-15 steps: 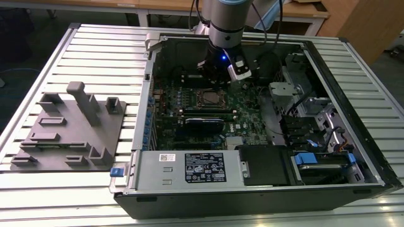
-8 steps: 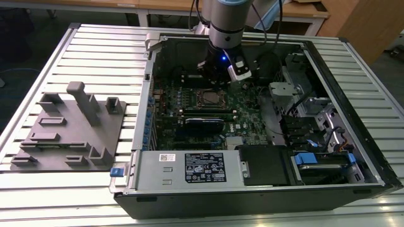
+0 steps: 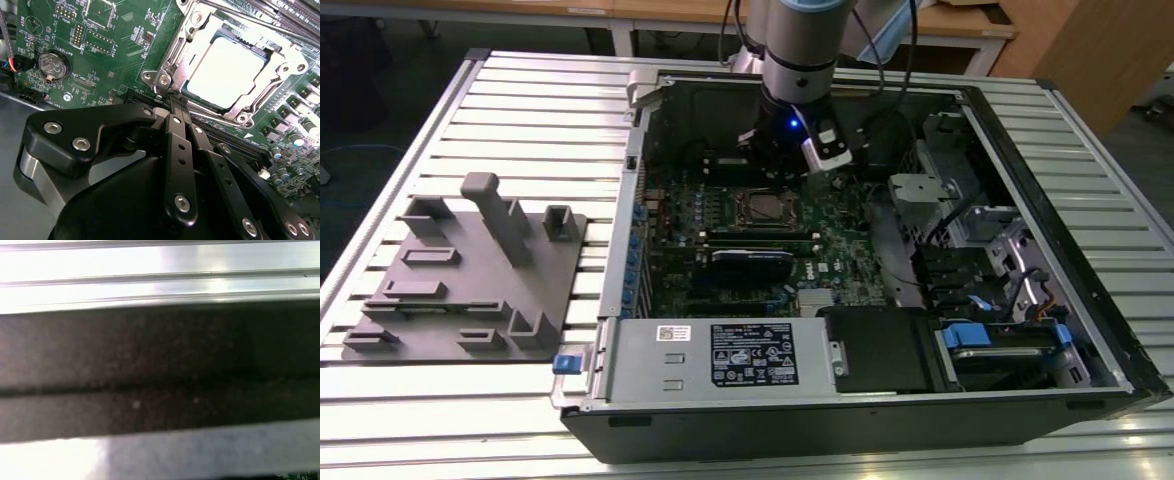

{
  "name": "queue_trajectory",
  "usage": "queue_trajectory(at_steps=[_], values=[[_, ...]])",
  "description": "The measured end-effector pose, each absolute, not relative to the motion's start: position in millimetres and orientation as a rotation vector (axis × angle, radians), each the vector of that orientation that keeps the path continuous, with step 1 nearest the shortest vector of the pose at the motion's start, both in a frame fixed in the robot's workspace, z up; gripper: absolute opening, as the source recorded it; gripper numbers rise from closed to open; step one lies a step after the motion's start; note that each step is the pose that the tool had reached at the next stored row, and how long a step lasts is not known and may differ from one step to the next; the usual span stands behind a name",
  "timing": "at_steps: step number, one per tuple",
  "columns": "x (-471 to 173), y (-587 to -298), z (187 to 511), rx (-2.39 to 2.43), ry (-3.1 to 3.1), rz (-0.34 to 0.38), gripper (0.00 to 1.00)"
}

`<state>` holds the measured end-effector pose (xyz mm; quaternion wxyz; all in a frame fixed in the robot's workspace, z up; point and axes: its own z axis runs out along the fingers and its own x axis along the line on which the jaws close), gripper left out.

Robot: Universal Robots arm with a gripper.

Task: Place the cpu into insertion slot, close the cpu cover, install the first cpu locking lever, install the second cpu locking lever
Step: 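Install the first cpu locking lever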

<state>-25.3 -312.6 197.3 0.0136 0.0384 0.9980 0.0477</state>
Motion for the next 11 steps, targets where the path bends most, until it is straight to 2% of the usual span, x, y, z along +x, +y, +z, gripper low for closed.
queue_trajectory(at_steps=[11], values=[[-25.2,-312.6,198.8,0.119,3.109,0.145,0.1]])
